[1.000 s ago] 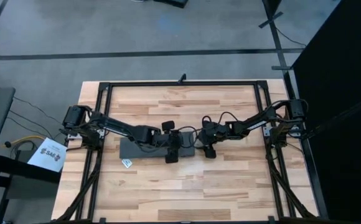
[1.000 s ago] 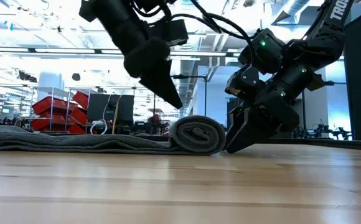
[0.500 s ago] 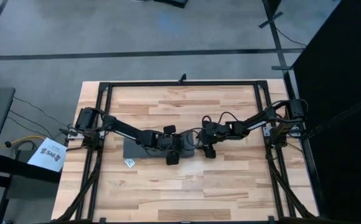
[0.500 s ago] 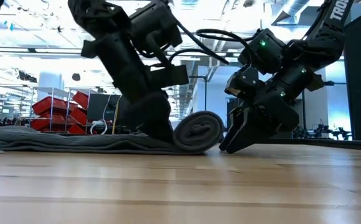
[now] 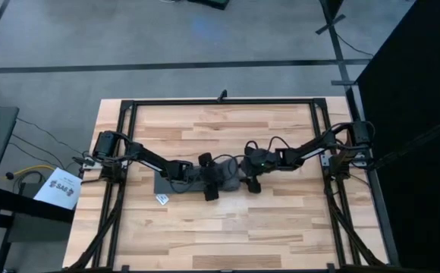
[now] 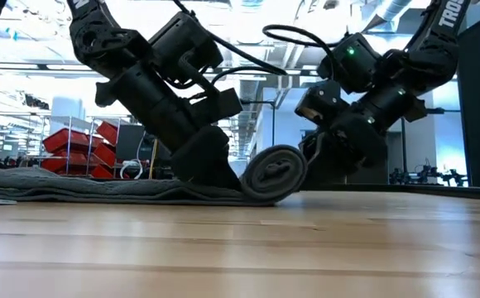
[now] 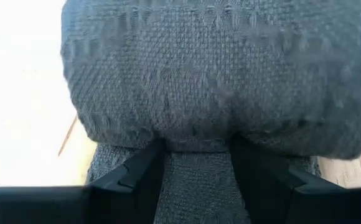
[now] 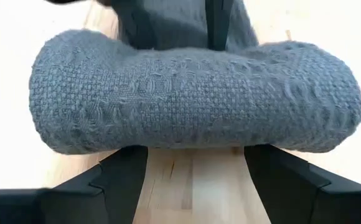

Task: Roll towel
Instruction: Roll the gray towel

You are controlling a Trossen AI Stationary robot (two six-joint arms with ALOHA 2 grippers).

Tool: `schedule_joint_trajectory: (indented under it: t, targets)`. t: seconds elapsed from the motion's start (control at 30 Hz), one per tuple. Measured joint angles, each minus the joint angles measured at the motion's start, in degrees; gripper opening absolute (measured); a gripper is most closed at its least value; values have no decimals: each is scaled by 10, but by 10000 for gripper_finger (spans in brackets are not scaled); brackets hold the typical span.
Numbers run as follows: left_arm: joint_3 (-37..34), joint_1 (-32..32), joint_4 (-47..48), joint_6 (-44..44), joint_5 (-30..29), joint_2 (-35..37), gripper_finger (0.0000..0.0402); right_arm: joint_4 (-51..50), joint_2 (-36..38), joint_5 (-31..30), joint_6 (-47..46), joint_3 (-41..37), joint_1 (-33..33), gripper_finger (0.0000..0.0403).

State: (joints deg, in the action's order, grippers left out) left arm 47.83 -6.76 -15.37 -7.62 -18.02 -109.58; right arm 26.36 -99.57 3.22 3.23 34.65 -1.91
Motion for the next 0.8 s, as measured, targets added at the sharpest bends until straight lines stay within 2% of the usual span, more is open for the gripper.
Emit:
schedule_joint_trajectory:
  t: [0.33, 0.8]
  targets:
    - [2, 0, 10, -2, 0, 0, 173, -5, 1, 0, 12, 26, -1, 258]
    - [101, 0, 202, -7, 0, 9, 173, 5, 1, -1, 9, 27, -1, 258]
